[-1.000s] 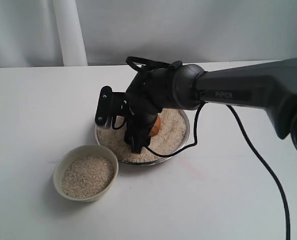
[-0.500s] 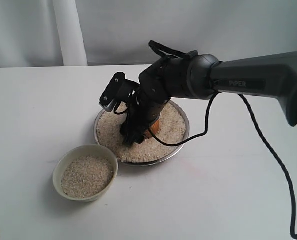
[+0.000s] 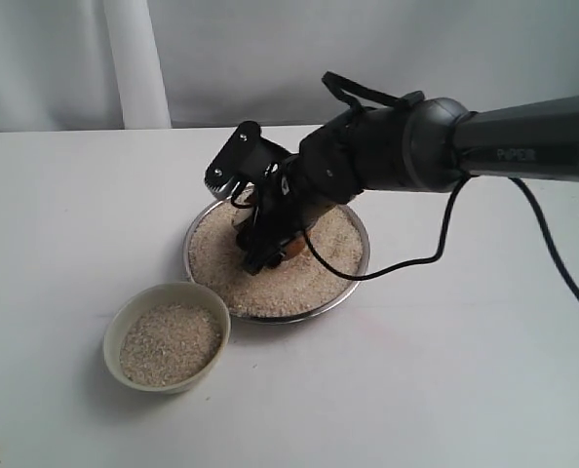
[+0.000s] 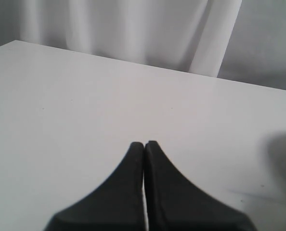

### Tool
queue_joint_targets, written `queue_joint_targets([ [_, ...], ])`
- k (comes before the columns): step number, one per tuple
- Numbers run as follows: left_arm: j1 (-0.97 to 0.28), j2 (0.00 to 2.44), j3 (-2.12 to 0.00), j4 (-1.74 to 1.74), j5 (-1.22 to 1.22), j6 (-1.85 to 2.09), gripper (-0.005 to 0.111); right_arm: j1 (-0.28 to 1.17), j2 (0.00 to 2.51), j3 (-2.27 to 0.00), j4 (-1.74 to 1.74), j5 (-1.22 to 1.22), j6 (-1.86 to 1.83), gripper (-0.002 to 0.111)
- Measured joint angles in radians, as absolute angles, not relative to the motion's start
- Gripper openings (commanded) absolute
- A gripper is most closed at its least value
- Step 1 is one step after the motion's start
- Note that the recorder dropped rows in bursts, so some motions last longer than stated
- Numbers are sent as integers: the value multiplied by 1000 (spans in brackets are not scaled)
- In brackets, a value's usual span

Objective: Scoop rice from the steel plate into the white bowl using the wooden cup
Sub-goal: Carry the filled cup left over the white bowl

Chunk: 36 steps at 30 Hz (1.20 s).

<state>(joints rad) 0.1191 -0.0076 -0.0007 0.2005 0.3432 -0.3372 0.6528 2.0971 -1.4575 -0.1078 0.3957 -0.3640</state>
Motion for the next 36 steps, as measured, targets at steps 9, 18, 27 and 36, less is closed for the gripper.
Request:
queue_joint_targets([
  [9, 119, -8, -1, 200, 343, -337, 0, 626, 1987, -1238, -66, 148, -364, 0],
  [18, 119, -8, -1, 200, 343, -337, 0, 626, 1917, -1110, -59, -21, -364, 0],
  [27, 119, -8, -1, 200, 343, -337, 0, 666, 1881, -1102, -98, -18, -366, 0],
  [36, 119, -8, -1, 200, 343, -337, 0, 804, 1833, -1110, -151, 45, -451, 0],
])
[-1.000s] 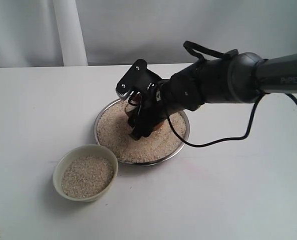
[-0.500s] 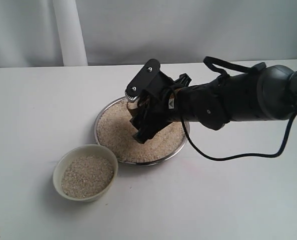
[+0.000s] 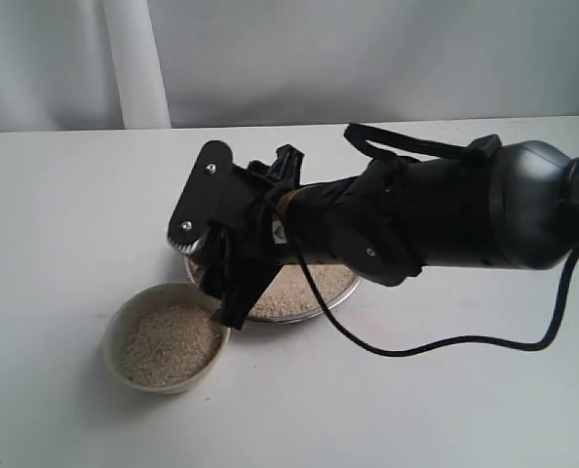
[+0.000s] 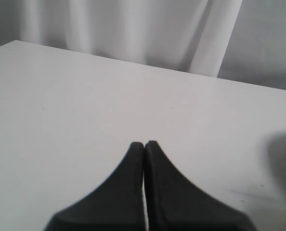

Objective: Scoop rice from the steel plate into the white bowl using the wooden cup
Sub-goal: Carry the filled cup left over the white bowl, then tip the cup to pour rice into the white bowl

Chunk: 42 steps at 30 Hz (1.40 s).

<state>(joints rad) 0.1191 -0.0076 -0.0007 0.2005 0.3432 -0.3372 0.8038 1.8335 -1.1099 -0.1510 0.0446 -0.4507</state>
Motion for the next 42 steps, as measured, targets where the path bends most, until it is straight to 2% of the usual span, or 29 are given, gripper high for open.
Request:
queue_joint_targets([
  [10, 119, -8, -1, 200, 343, -337, 0, 937, 1833, -1312, -344, 357, -517, 0],
  [16, 119, -8, -1, 200, 343, -337, 0, 988, 1833, -1346, -532, 471, -519, 0],
  [42, 119, -8, -1, 200, 343, -337, 0, 1046, 1969, -1356, -923, 542, -519, 0],
])
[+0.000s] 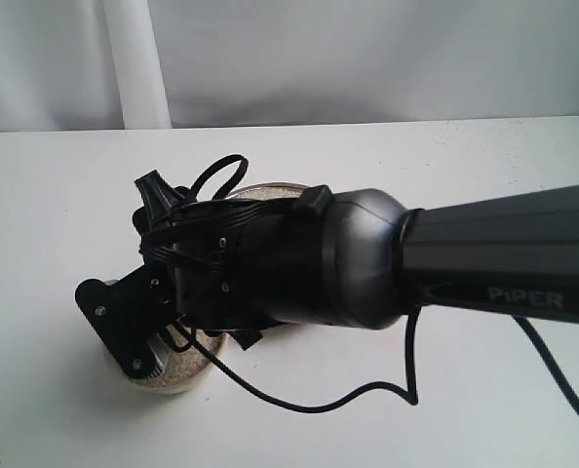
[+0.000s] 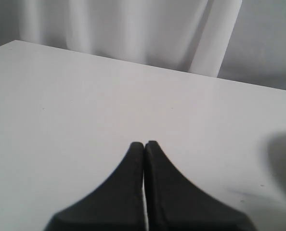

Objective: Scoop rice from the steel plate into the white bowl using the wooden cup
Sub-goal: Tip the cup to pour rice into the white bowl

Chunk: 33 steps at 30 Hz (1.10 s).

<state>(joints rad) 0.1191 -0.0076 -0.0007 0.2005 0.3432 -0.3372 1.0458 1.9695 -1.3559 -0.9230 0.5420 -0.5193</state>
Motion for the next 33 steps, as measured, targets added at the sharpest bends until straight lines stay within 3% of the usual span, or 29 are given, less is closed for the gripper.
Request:
queue_joint_targets([
  [33, 119, -8, -1, 200, 343, -337, 0, 1123, 2047, -1356, -1354, 691, -519, 0],
])
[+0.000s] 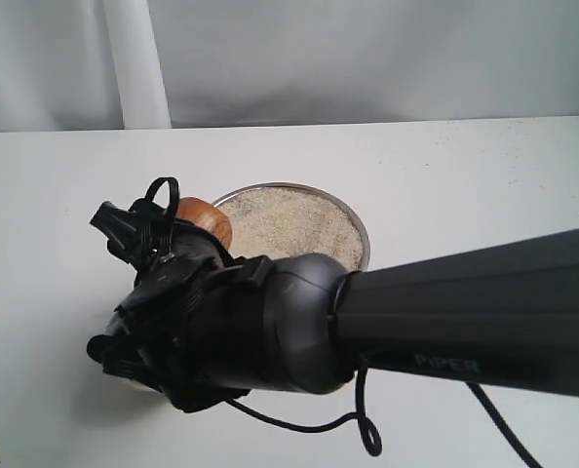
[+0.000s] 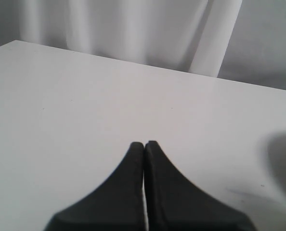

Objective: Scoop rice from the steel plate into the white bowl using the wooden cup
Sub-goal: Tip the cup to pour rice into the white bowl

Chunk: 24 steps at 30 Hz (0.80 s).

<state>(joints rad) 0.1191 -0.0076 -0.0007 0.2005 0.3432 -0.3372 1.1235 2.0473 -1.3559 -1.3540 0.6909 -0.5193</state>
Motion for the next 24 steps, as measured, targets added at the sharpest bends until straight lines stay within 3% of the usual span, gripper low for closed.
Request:
queue_joint_targets([
  [24, 119, -8, -1, 200, 343, -337, 0, 1163, 2083, -1356, -1493, 775, -519, 0],
])
